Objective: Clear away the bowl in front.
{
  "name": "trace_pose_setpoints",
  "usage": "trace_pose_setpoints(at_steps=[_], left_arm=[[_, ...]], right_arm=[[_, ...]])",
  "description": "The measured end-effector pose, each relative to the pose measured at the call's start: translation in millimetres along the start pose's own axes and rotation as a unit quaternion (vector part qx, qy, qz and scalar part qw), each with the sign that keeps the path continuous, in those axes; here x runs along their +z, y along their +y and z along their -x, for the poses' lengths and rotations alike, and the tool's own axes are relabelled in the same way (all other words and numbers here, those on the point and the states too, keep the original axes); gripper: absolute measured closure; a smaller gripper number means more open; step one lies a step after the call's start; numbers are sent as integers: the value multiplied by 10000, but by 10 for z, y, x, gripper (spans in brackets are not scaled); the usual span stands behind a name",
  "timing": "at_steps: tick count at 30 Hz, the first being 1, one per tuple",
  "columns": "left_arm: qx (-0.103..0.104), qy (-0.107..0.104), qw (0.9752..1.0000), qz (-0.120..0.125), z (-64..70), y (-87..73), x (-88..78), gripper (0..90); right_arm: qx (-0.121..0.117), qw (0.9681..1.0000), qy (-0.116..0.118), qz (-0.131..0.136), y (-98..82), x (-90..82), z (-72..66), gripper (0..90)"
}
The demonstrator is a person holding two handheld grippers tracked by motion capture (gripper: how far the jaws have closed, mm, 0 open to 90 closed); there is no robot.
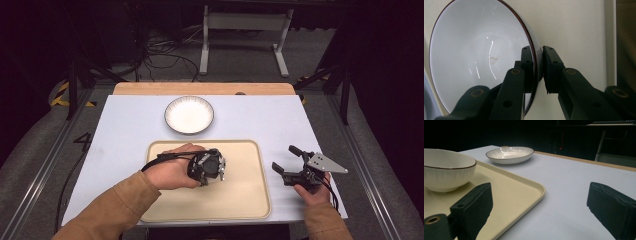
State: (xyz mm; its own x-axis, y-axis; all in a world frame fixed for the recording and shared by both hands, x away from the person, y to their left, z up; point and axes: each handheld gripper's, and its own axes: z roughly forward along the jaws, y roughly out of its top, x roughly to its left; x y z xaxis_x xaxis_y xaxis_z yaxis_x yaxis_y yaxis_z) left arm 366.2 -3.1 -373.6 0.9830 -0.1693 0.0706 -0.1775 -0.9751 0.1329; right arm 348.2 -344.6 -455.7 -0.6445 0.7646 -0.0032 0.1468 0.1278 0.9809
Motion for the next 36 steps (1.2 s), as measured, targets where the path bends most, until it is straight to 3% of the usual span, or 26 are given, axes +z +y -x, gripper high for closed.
trace_pose_setpoints(at_steps=[8, 17, 30, 36], left_arm=[[-10, 12, 10000, -13, 9, 1, 8, 804], [-12, -118, 9999, -23, 3, -2, 26, 809], [1, -346, 9993, -137, 54, 3, 152, 734], [-44, -344, 9993, -124, 53, -5, 145, 710]], right_arm=[[-3, 10000, -1, -2, 0, 0, -1, 72], [-3, 10000, -2, -4, 0, 0, -1, 71], [-7, 10000, 5, -9, 1, 1, 0, 71], [-11, 10000, 4, -10, 1, 1, -1, 71]])
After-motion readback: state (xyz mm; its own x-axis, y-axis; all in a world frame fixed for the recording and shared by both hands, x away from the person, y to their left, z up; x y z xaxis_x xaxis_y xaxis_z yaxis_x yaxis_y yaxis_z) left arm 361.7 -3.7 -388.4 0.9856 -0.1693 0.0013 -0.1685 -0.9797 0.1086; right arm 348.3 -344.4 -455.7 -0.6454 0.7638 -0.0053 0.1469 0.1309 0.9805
